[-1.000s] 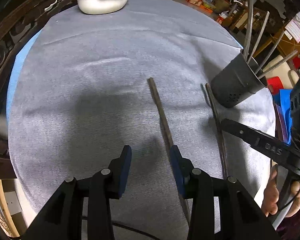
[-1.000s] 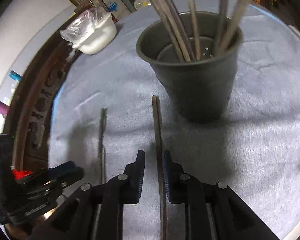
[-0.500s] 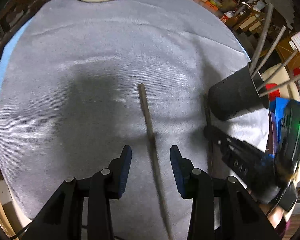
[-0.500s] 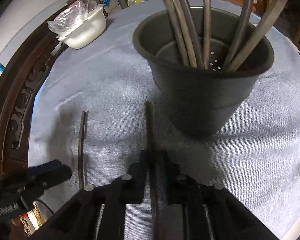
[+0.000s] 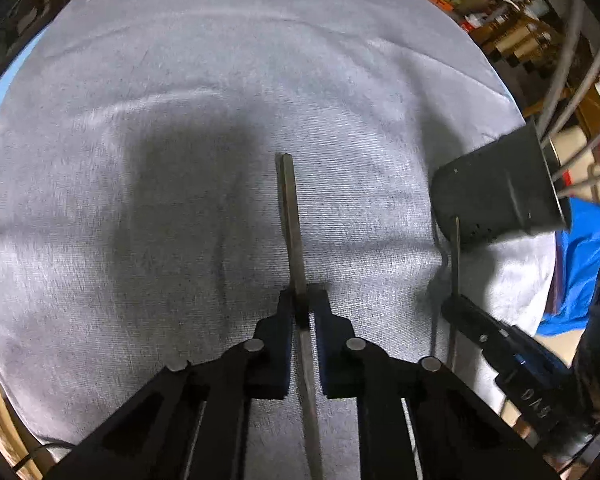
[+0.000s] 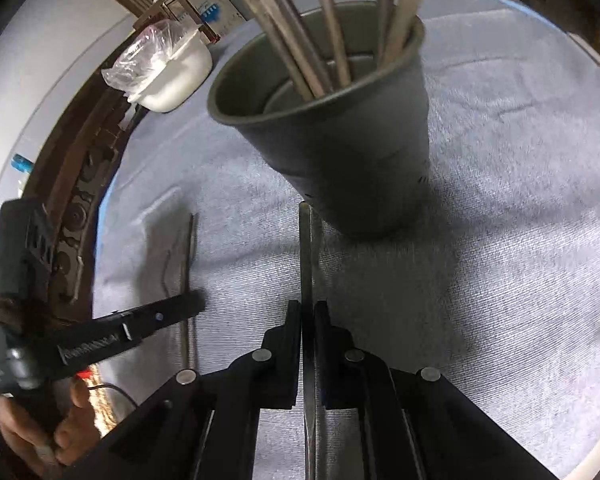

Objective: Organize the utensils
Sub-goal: 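Lift both held rods upright over the grey cup with both tools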

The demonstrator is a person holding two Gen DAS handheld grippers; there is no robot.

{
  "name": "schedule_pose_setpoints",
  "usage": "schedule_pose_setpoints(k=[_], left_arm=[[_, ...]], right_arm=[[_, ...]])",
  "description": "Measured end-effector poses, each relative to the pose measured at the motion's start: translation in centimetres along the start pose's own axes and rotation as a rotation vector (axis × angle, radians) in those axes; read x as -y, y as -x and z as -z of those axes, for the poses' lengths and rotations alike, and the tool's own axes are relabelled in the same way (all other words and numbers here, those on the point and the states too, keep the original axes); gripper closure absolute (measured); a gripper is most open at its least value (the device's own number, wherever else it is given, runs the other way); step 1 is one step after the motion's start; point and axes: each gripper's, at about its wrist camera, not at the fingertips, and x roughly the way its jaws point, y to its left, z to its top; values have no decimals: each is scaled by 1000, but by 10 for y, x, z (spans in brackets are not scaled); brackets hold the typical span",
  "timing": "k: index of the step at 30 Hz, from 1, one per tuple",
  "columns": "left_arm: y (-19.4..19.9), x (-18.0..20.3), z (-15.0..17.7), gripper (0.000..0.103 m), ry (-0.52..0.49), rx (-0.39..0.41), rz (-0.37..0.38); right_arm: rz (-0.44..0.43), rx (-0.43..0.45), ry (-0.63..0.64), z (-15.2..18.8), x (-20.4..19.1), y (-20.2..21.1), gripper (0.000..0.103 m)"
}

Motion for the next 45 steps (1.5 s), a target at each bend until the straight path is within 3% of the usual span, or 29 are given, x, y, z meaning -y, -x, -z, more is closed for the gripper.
schedule_pose_setpoints(k=[8, 10, 12, 19, 23, 24, 28, 34, 45], left_arm=[[-1, 8, 7, 94, -84, -35, 0], [1, 5, 2, 88, -85, -32, -18], [2, 5, -3, 67, -72, -29, -11], [1, -1, -24, 65, -21, -21, -5], [-2, -4, -29, 69, 1, -7, 0], [-1, -4, -27, 80, -2, -4, 1], [-6, -3, -31, 94, -1, 12, -6], [4, -4, -19, 95, -7, 64, -6], [98, 7, 4, 97, -70, 288, 29]], right_arm=[[-6, -51, 8, -3, -9, -8, 94], [-2, -65, 19, -5, -11, -10, 94], [10, -85, 25, -8, -13, -14, 94], [83, -101, 70, -16, -27, -25, 92], [86, -73, 69, -20, -32, -30, 92], [84, -64, 77, -21, -31, -30, 93], [99, -39, 121, -18, -35, -28, 94], [48, 30, 136, -14, -41, -10, 96], [-104, 231, 198, -16, -62, 64, 96]])
